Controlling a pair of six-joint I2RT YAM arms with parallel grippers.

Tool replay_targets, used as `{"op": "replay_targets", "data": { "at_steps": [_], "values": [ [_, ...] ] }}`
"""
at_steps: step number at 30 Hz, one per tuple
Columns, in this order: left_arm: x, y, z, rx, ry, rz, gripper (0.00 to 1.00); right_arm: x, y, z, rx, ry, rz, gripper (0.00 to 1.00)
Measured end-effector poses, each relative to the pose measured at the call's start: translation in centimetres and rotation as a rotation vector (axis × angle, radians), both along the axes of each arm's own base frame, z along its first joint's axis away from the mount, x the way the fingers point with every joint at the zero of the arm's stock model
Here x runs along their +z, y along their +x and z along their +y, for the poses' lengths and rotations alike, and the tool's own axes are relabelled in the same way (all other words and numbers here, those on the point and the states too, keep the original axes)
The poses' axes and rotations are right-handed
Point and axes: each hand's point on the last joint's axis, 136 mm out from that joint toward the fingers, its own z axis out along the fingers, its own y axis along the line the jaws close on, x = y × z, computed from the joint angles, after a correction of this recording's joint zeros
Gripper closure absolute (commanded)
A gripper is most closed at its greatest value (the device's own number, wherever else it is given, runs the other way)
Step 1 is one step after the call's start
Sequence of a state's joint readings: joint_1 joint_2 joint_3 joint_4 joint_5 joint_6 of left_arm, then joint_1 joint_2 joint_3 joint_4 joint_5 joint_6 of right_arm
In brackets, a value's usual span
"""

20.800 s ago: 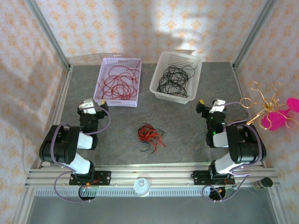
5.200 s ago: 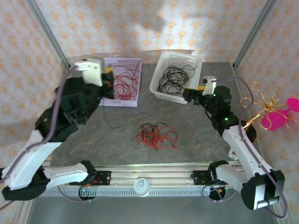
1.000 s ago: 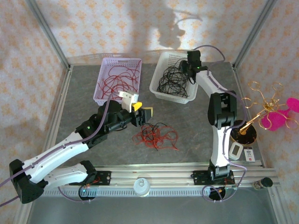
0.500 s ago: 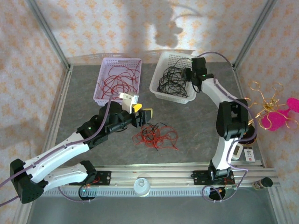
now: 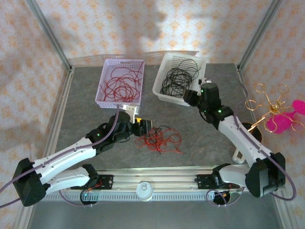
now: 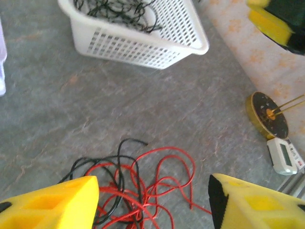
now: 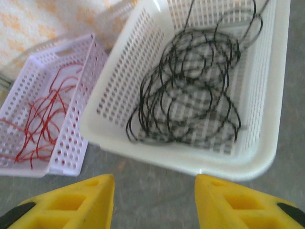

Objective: Untangle the cables

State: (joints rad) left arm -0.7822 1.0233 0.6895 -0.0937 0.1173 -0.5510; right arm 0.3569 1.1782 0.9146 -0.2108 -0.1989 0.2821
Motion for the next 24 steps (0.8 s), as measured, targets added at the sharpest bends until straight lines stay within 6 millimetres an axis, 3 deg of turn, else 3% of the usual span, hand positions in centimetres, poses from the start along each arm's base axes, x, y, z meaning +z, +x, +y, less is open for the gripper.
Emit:
{"op": "replay_targets", "data": {
  "at_steps": [4, 8, 15, 19, 24],
  "values": [
    [-3.4, -0.7, 1.0, 0.040, 0.010, 0.074, 0.39, -4.1, -4.1, 2.7, 0.084, 0.048, 0.145, 0.53],
    [-5.4, -1.3, 1.9, 0.074, 0.007, 0.117, 0.41, -7.7, -7.4, 5.1, 0.150, 0.050, 0.293, 0.53],
    [-4.1, -1.6, 2.1, 0.084, -0.057, 0.087, 0.40, -13.3, -10.7, 3.2, 0.092, -0.017, 0.462, 0.52],
    [-4.4, -1.8, 2.4, 0.083, -0.054, 0.083, 0.40, -17.5, -13.6, 4.0, 0.173, -0.074, 0.515, 0.52],
    [-4.4, -1.7, 1.8, 0.042, -0.025, 0.077, 0.41, -19.9, -13.6, 4.3, 0.196, -0.138, 0.515, 0.55]
  ]
}}
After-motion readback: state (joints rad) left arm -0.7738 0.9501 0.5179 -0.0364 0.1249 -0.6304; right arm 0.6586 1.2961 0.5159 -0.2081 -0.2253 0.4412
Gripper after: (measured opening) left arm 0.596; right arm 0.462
